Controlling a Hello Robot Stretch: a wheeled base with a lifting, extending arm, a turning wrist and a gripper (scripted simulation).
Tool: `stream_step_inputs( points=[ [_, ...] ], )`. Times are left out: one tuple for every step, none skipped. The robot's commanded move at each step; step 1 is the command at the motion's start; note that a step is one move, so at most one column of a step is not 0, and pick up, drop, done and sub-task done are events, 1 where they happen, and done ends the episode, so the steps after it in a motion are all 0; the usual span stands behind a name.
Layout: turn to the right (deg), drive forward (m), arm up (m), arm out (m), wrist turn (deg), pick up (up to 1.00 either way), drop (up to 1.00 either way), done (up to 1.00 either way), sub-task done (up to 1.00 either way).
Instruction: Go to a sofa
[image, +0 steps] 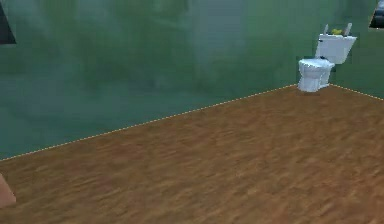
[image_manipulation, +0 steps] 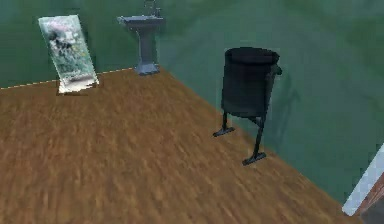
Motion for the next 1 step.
stream_step_inputs(
  points=[
    [-45.0,0.0,0.0,0.0,0.0,0.0,0.0,0.0,0.0]
  ],
)
